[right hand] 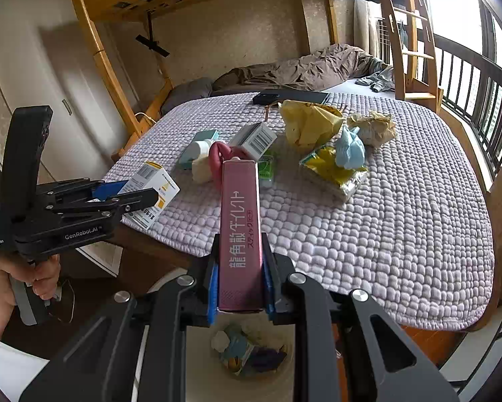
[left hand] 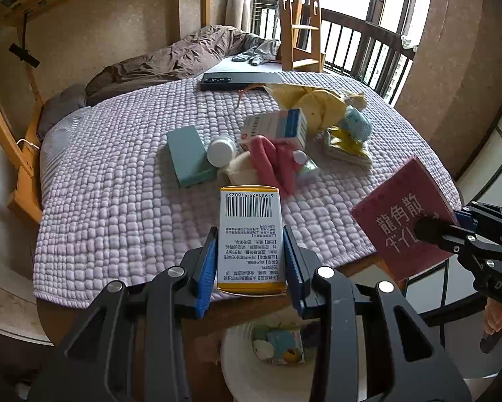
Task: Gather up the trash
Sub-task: 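Carry the medicine box and pink box with both tools over the white bin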
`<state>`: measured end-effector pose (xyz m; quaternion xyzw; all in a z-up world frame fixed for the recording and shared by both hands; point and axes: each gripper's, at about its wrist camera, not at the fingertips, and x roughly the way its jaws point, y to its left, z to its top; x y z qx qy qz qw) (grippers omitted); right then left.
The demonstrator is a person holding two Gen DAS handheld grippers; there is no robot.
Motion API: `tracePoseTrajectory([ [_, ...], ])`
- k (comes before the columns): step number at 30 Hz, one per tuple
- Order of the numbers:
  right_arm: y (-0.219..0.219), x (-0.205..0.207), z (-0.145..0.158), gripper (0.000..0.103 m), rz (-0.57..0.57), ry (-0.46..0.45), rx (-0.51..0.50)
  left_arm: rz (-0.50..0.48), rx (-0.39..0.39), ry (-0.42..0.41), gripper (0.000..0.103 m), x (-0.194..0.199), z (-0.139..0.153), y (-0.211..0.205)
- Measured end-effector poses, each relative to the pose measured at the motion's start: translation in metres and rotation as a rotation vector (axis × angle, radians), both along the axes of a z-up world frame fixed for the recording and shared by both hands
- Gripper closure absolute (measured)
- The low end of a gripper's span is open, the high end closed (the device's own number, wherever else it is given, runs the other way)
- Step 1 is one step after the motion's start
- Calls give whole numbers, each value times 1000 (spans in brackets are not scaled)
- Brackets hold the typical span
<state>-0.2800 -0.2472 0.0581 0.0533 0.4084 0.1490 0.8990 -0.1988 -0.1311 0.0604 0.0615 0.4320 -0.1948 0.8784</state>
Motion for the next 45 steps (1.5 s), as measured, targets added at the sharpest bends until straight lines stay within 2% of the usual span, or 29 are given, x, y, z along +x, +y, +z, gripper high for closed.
tracePoseTrajectory([
  [17, 8, -33, -8, 82, 60, 53, -3, -90, 28, 49, 64, -46, -16, -15],
  [27, 13, -48, -26, 82, 97, 114, 1, -127, 39, 95, 64, -68, -31, -18],
  [45, 17, -54, -57, 82, 116, 204, -14, -143, 71, 164, 64, -79, -63, -24],
])
